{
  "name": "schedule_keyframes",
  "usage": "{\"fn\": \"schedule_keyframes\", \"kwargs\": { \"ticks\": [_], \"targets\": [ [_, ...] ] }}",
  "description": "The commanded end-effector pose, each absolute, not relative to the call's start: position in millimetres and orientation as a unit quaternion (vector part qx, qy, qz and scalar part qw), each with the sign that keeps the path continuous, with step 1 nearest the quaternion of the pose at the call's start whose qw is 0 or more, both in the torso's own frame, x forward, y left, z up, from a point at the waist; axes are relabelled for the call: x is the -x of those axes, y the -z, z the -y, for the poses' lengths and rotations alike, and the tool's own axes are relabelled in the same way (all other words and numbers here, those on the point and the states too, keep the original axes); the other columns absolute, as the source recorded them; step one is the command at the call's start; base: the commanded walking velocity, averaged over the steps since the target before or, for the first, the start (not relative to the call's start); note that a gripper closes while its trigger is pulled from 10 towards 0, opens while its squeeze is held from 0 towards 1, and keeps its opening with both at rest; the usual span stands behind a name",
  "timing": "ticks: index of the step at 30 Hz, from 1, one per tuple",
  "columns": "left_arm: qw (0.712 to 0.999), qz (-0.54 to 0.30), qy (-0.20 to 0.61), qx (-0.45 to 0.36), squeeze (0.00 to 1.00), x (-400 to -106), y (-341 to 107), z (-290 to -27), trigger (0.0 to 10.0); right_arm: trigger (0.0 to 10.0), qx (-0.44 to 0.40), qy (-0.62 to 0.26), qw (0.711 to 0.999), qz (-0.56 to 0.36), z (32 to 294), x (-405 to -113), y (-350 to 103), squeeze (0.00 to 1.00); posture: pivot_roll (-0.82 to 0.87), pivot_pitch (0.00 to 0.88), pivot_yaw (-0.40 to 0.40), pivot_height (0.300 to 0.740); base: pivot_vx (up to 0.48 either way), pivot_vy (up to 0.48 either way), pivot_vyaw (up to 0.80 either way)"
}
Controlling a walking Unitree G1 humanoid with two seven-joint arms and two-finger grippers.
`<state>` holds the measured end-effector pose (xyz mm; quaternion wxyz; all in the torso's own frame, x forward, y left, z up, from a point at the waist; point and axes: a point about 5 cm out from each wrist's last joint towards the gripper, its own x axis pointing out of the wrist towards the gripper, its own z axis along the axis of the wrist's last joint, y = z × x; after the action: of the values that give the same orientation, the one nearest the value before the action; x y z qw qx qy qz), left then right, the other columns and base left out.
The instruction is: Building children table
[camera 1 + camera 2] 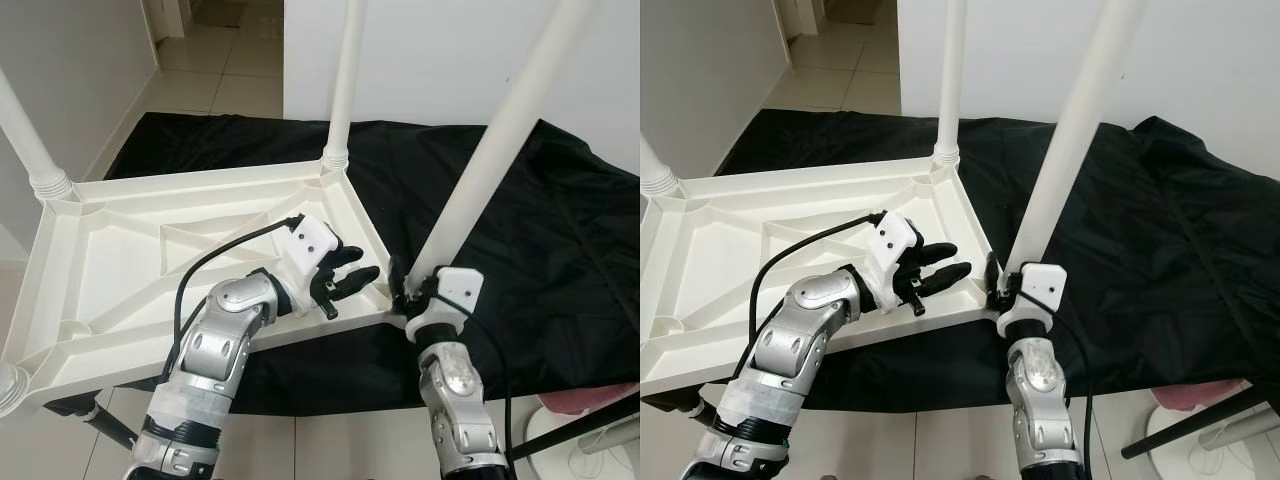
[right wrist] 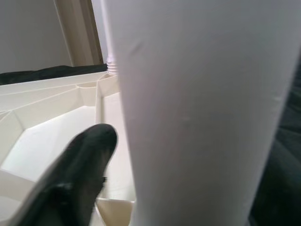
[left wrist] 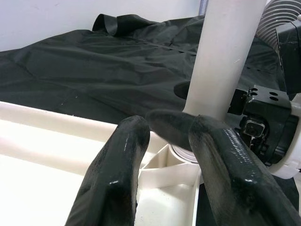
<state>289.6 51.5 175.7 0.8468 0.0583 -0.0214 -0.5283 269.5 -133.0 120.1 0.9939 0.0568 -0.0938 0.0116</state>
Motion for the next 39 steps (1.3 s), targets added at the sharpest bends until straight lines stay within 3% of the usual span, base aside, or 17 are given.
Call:
{"fn": "schedule_keyframes", "kwargs": {
  "ticks": [1, 2, 3, 11, 16, 28, 29, 30, 32, 39],
  "targets": [
    [0.883, 0.021, 0.466, -0.055, 0.00, -296, -173, -54, 10.0, 10.0, -0.060, -0.019, 0.993, 0.096, 135, -270, -120, 0.46, -0.03, 0.000, -0.051, 0.740, 0.000, 0.000, 0.00],
    [0.883, 0.021, 0.466, -0.055, 0.00, -296, -173, -54, 10.0, 10.0, -0.060, -0.019, 0.993, 0.096, 135, -270, -120, 0.46, -0.03, 0.000, -0.051, 0.740, 0.000, 0.000, 0.00],
    [0.882, 0.021, 0.467, -0.055, 0.00, -296, -174, -53, 10.0, 10.0, -0.054, -0.025, 0.993, 0.102, 138, -272, -122, 0.00, -0.03, 0.000, -0.052, 0.740, 0.000, 0.000, 0.00],
    [0.882, 0.022, 0.467, -0.054, 0.00, -296, -174, -53, 10.0, 10.0, -0.044, -0.052, 0.991, 0.112, 149, -279, -127, 0.00, -0.03, 0.000, -0.051, 0.740, 0.000, 0.000, 0.00],
    [0.884, 0.023, 0.465, -0.054, 0.00, -297, -175, -53, 10.0, 10.0, -0.008, -0.134, 0.984, 0.118, 167, -290, -136, 0.00, -0.03, 0.000, -0.054, 0.740, 0.000, 0.000, 0.00],
    [0.886, 0.026, 0.460, -0.056, 0.00, -299, -178, -56, 10.0, 10.0, 0.029, -0.237, 0.966, 0.099, 185, -297, -140, 0.00, -0.02, 0.000, -0.040, 0.740, 0.000, 0.000, 0.00],
    [0.886, 0.027, 0.460, -0.057, 0.00, -299, -178, -57, 10.0, 5.3, 0.030, -0.248, 0.963, 0.097, 186, -297, -140, 0.00, -0.02, 0.000, -0.040, 0.740, 0.000, 0.000, 0.00],
    [0.886, 0.027, 0.460, -0.057, 0.00, -299, -178, -57, 10.0, 5.3, 0.030, -0.248, 0.963, 0.097, 186, -297, -140, 0.00, -0.02, 0.000, -0.040, 0.740, 0.000, 0.000, 0.00],
    [0.885, 0.028, 0.461, -0.056, 0.00, -301, -179, -56, 10.0, 0.0, 0.032, -0.280, 0.957, 0.074, 192, -299, -137, 0.00, -0.03, 0.000, -0.037, 0.740, 0.000, 0.000, 0.00],
    [0.886, 0.029, 0.460, -0.056, 0.00, -301, -180, -56, 10.0, 0.0, 0.023, -0.297, 0.953, 0.062, 194, -299, -134, 0.00, -0.03, 0.000, -0.036, 0.740, 0.000, 0.000, 0.00]
  ]
}}
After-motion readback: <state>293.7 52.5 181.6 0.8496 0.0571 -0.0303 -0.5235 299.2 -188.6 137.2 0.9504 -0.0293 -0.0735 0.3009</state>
